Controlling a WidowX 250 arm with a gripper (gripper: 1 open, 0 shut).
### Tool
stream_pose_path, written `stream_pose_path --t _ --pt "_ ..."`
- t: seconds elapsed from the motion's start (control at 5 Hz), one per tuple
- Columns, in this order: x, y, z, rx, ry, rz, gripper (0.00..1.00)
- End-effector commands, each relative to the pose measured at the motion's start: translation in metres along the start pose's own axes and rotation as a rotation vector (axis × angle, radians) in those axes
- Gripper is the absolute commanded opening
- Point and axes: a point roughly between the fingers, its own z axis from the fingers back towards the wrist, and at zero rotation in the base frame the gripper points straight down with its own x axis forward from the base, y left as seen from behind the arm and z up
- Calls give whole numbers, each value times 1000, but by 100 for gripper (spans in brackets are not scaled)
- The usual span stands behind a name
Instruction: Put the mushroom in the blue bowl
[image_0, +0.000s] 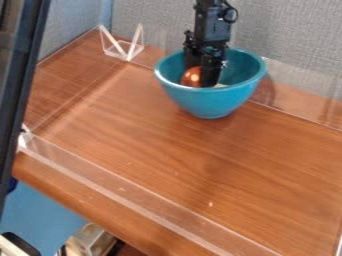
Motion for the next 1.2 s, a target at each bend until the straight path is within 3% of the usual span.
stream_pose_path --t 0.0,0.2,1.0 --pt "4 -8 17 22 -36 -26 0" --pt "3 -11 18 18 -41 -25 100" --pt "-2 -19 24 12 -44 -13 100"
